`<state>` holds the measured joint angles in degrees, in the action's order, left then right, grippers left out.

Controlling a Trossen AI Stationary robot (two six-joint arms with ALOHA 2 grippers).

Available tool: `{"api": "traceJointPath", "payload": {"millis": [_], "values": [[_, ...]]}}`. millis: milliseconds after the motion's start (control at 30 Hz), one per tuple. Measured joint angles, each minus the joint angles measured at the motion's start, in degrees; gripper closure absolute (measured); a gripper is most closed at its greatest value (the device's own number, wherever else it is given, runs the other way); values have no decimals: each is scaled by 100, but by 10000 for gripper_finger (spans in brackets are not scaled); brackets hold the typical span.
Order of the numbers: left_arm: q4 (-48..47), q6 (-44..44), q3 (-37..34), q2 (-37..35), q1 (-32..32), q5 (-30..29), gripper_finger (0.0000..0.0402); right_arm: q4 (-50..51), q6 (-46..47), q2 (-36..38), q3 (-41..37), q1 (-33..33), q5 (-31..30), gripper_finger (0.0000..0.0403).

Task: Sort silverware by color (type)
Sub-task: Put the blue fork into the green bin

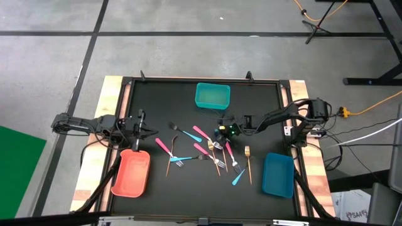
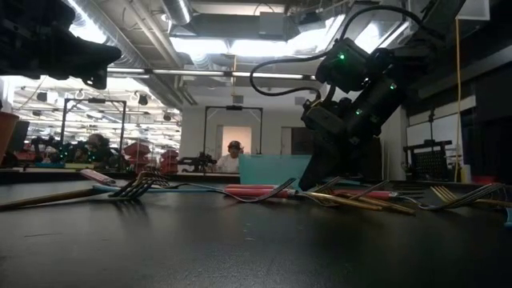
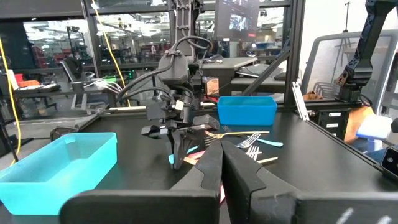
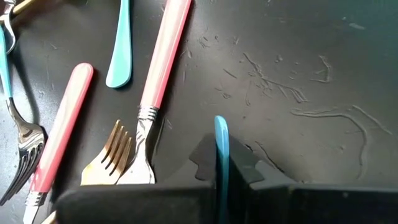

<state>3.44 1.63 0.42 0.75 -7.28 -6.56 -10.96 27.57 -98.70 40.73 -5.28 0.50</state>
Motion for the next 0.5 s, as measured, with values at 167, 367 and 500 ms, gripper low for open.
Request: {"api": "traceJointPath", "payload": {"millis": [167, 367, 500], "values": [[1, 0, -1, 0, -1, 0, 401, 0, 0, 4, 0, 0, 7, 401], [0, 0, -1, 0, -1, -1, 401, 22, 0, 7, 32, 0, 13, 401], [1, 0, 0, 0, 0, -1, 401, 75, -59, 7, 231, 0, 62, 402]]}}
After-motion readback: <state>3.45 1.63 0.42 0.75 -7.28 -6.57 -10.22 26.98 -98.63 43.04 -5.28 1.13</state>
